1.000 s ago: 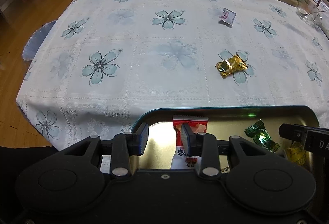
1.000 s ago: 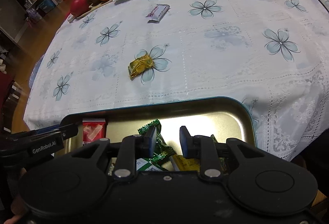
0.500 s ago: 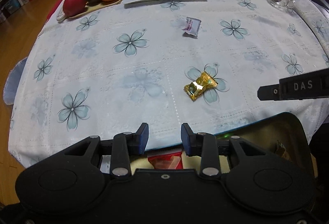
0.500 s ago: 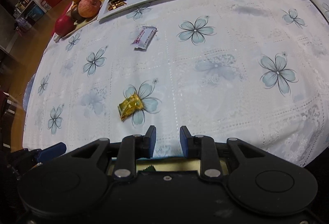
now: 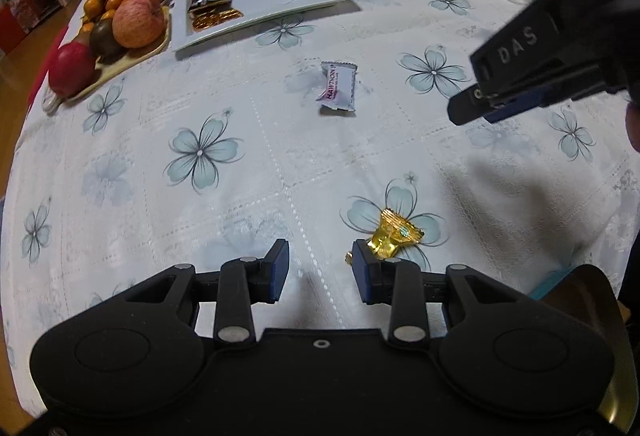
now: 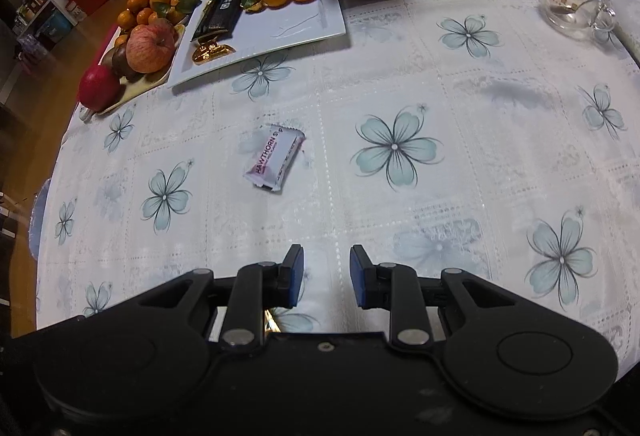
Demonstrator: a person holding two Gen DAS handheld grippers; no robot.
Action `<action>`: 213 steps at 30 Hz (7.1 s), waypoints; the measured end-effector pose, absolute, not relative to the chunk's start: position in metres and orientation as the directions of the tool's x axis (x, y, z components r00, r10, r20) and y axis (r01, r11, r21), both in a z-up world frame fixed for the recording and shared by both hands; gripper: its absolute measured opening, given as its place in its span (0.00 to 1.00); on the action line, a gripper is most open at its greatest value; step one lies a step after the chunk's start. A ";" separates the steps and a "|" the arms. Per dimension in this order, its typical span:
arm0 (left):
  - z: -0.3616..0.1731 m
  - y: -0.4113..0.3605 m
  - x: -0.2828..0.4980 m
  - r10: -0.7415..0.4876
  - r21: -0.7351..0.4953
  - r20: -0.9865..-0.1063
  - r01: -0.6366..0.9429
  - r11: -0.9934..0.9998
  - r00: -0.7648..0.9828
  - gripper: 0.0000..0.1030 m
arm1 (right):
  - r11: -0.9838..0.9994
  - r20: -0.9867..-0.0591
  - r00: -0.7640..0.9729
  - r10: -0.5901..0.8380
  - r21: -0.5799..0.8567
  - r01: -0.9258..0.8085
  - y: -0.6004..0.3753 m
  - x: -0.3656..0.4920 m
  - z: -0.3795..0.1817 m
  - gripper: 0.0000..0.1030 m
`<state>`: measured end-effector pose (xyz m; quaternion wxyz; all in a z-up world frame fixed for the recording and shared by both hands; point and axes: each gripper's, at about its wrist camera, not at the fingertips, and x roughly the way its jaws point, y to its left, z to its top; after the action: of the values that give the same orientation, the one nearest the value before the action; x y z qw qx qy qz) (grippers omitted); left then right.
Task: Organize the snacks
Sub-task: 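Move the left tool to the gold foil candy and close on it, then grasp the white Hawthorn Strip packet with the right tool while the left tool holds the gold candy, then carry both held packets back over the gold tray, then open the right tool to drop the Hawthorn packet while the left tool releases the gold candy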
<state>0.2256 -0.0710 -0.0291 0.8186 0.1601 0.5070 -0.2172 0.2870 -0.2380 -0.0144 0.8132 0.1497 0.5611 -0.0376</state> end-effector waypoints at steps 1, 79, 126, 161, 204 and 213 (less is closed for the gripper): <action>-0.030 -0.074 0.227 -0.205 0.046 -0.896 0.543 0.839 0.393 0.42 | 0.954 -0.924 0.368 0.104 0.198 0.226 -0.238 0.291 -0.016 0.27; -0.043 -0.051 0.285 -0.104 -0.046 -0.954 0.207 0.977 0.280 0.27 | 0.888 -0.910 0.384 0.157 0.301 0.349 -0.258 0.323 -0.046 0.36; -0.010 -0.002 0.292 -0.116 -0.100 -0.954 0.072 0.992 0.277 0.27 | 0.934 -0.960 0.254 -0.116 -0.018 0.357 -0.174 0.396 -0.079 0.22; 0.000 -0.005 0.140 -0.209 -0.120 -0.877 0.224 0.967 0.433 0.27 | 0.920 -0.892 0.433 0.132 0.273 0.282 -0.240 0.096 0.006 0.23; -0.023 -0.055 0.101 -0.155 -0.042 -0.880 0.252 0.967 0.449 0.27 | 0.958 -0.857 0.505 0.099 0.219 0.185 -0.202 0.065 -0.027 0.23; -0.022 -0.052 0.105 -0.203 -0.100 -0.885 0.255 0.962 0.420 0.33 | 0.963 -0.836 0.537 0.111 0.223 0.148 -0.196 0.065 -0.021 0.25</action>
<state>0.1049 -0.0525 -0.0215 0.8421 0.0248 0.5212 -0.1361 0.0652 -0.1956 -0.0206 0.8664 0.1347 0.4808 -0.0108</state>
